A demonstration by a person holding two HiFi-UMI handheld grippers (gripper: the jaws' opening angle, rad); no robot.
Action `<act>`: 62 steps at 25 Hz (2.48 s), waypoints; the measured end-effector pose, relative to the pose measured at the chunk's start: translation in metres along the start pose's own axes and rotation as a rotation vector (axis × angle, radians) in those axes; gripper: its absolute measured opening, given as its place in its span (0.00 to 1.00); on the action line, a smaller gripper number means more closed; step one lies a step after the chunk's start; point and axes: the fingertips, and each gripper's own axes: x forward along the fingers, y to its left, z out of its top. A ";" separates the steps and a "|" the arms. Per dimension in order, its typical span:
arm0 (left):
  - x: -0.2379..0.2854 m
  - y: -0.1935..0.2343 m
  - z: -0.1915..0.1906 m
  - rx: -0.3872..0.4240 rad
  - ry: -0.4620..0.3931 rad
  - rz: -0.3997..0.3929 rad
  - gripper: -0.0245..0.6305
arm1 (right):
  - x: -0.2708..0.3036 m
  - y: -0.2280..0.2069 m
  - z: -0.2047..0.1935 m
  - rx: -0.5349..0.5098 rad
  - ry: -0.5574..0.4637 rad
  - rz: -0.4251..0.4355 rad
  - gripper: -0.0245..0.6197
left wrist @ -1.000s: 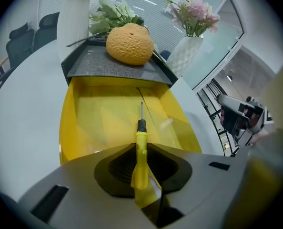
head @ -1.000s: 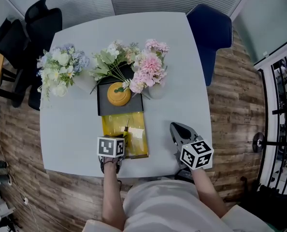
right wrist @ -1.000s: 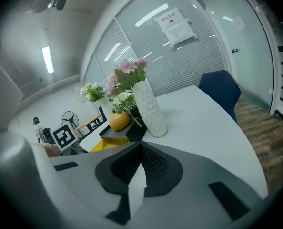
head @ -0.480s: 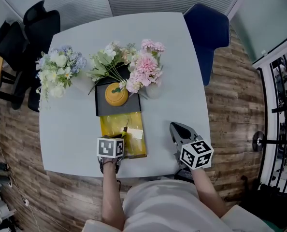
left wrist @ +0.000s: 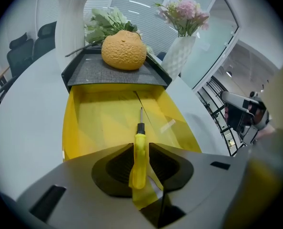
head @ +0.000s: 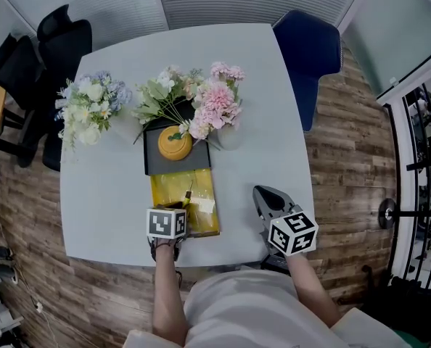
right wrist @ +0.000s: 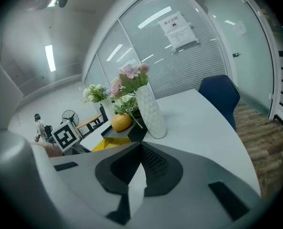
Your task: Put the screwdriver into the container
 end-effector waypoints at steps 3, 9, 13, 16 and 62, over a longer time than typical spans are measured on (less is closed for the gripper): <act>-0.006 -0.002 0.003 0.002 -0.032 -0.001 0.19 | -0.003 0.004 0.001 -0.008 -0.004 0.005 0.06; -0.030 -0.004 0.015 0.013 -0.141 0.025 0.19 | -0.011 0.019 0.007 -0.044 -0.020 0.022 0.06; -0.049 -0.008 0.019 0.039 -0.225 0.065 0.18 | -0.020 0.031 0.008 -0.114 -0.019 0.025 0.06; -0.062 -0.014 0.022 0.064 -0.289 0.079 0.14 | -0.026 0.038 0.009 -0.138 -0.026 0.032 0.06; -0.181 -0.051 0.020 0.036 -0.820 0.045 0.04 | -0.071 0.086 0.010 -0.243 -0.127 0.056 0.06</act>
